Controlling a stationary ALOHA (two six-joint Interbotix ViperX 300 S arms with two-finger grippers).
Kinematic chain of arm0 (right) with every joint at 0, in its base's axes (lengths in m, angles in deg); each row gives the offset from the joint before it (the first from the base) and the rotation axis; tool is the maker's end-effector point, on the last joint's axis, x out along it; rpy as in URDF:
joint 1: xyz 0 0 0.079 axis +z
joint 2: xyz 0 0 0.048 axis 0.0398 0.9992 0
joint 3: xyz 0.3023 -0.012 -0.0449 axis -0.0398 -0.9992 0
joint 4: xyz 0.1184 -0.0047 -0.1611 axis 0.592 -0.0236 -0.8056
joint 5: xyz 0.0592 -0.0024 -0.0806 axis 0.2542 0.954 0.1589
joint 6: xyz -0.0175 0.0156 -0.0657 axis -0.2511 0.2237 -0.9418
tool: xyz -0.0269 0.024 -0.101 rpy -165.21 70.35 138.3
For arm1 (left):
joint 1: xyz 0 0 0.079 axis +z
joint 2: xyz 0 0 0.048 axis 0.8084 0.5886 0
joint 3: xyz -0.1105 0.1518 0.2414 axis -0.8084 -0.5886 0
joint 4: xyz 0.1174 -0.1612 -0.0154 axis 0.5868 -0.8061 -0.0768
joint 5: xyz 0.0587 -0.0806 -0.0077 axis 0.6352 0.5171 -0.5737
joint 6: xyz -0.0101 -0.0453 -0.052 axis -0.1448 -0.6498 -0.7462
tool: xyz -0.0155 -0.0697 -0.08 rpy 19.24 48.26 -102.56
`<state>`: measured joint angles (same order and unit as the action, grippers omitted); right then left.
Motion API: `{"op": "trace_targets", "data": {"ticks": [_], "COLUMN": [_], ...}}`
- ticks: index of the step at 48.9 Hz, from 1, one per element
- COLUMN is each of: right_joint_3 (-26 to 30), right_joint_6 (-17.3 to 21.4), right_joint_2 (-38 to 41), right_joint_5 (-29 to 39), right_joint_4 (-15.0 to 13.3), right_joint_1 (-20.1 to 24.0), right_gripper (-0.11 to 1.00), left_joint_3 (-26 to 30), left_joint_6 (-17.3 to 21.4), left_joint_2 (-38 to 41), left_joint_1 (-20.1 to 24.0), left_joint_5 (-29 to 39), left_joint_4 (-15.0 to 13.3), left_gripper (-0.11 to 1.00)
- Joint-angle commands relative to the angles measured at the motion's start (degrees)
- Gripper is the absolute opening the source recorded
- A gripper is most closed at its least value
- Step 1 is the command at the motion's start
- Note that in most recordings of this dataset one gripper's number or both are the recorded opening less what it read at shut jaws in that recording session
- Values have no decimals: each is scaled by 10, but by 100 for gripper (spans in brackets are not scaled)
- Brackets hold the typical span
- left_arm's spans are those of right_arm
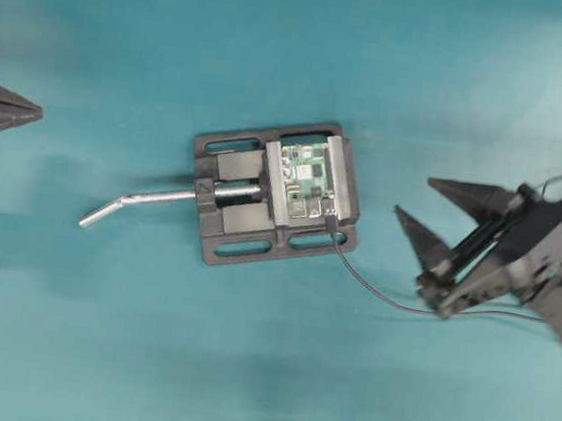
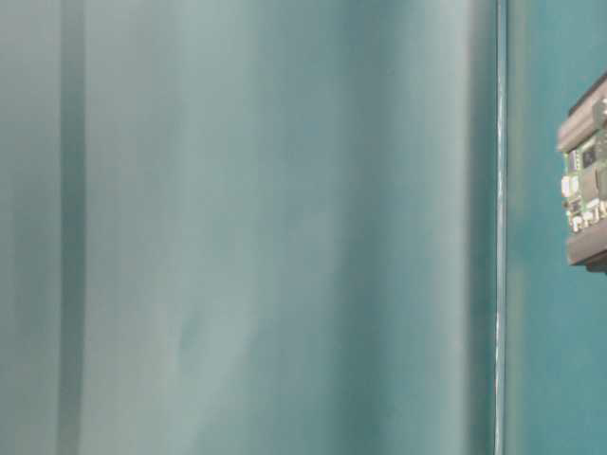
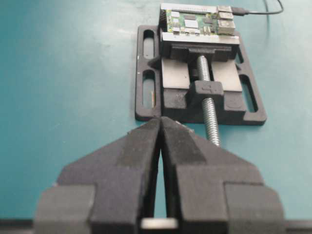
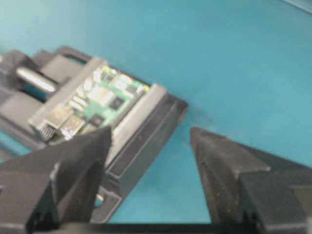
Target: Insert the USB into the fixed PCB.
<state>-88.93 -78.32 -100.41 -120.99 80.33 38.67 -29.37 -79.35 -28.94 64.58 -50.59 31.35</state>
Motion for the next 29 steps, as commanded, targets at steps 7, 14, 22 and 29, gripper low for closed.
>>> {"op": "trace_targets", "data": {"ticks": [7,14,22,29], "right_joint_3": [-83,-134,-177,-204], "right_joint_6": [-2,-1,-3,-11], "right_joint_2": [-106,-171,-265,-333], "right_joint_5": [122,214,325,405], "right_joint_4": [-63,-138,-239,-294], "right_joint_1": [-66,-118,-188,-247], "right_gripper": [71,71,71,71], "left_joint_3": [8,8,8,8], "left_joint_6": [-4,-4,-4,-4], "left_joint_2": [4,4,4,4], "left_joint_1": [2,2,2,2], "left_joint_5": [-2,-2,-2,-2], "left_joint_4": [1,1,1,1], "left_gripper": [0,0,0,0]}}
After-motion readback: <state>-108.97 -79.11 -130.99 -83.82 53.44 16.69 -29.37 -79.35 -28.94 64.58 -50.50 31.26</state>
